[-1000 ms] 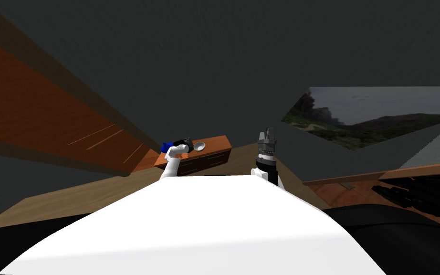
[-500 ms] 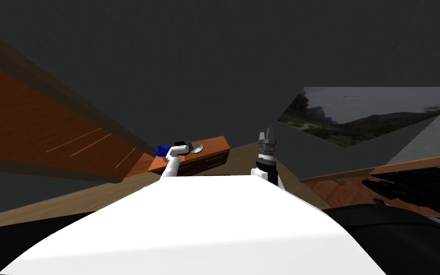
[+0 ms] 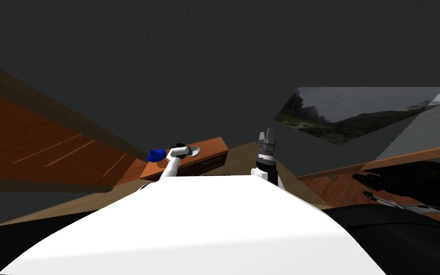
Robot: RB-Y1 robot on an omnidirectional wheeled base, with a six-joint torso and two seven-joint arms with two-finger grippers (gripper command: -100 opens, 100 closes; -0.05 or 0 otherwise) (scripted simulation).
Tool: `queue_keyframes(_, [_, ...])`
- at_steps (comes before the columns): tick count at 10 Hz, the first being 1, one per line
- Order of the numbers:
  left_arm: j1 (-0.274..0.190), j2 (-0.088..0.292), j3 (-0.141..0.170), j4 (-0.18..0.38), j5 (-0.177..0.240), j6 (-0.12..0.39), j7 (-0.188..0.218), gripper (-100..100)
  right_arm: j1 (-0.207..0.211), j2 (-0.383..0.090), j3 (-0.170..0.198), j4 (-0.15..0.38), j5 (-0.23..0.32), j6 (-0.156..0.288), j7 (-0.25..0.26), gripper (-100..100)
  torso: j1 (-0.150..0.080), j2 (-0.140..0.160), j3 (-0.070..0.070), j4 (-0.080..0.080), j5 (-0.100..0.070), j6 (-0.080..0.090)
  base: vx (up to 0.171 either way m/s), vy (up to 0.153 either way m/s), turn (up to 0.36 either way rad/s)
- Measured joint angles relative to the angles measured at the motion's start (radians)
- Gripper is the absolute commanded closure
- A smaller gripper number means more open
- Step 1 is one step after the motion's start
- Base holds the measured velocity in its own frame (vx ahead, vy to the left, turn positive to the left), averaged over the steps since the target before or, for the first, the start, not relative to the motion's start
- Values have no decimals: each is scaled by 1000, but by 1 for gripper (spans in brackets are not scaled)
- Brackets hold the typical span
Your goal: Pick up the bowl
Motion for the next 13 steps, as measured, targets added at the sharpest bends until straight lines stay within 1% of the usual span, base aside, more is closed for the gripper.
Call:
queue_keyframes(2, [-21, 15, 9, 74, -11, 50, -6, -100, 0, 0, 0, 0, 0, 0, 0, 0, 1, -2, -1, 0, 0, 0, 100, -18, -83])
queue_keyframes(3, [-23, 13, 9, 107, -23, 67, -4, -100, 0, 0, 0, 0, 0, 0, 0, 0, 0, -1, 0, 0, 0, 0, 68, -23, -73])
queue_keyframes(4, [-15, 11, 10, 116, -32, 92, -3, -100, 0, 0, 0, 0, 0, 0, 0, 0, 0, 1, 0, 0, 0, 0, 60, -18, -52])
queue_keyframes(5, [-22, 11, 11, 150, -39, 107, -2, -100, 0, 0, 0, 0, 0, 0, 0, 0, 0, 1, 1, 0, 0, 0, 73, -6, -73])
queue_keyframes(6, [1, 5, 12, 163, -42, 122, -6, -100, 0, 0, 0, 0, 0, 0, 0, 0, 1, 1, 1, 0, 0, 0, 64, 3, -24])
queue_keyframes(7, [9, 1, 12, 184, -45, 131, -8, -100, 0, 0, 0, 0, 0, 0, 0, 0, 2, 2, 1, 0, 0, 0, 25, 2, 0])
queue_keyframes(8, [9, 0, 12, 187, -45, 132, -8, 0, 0, 0, 0, 0, 0, 0, 0, 0, 2, 3, 2, 1, 0, 0, 5, 0, 0])
queue_keyframes(9, [9, 1, 12, 187, -45, 132, -8, -100, 0, 0, 0, 0, 0, 0, 0, 0, 2, 5, 3, 1, 0, 0, 27, 3, 16])
queue_keyframes(10, [10, -1, 11, 199, -45, 121, -9, -100, 0, 0, 0, 0, 0, 0, 0, 0, 2, 4, 2, 1, 0, 0, 54, 7, 20])
queue_keyframes(13, [22, -8, 8, 242, -46, 62, -15, -100, 0, 0, 0, 0, 0, 0, 0, 0, 2, 3, 1, 1, 0, 0, 41, 10, 11])
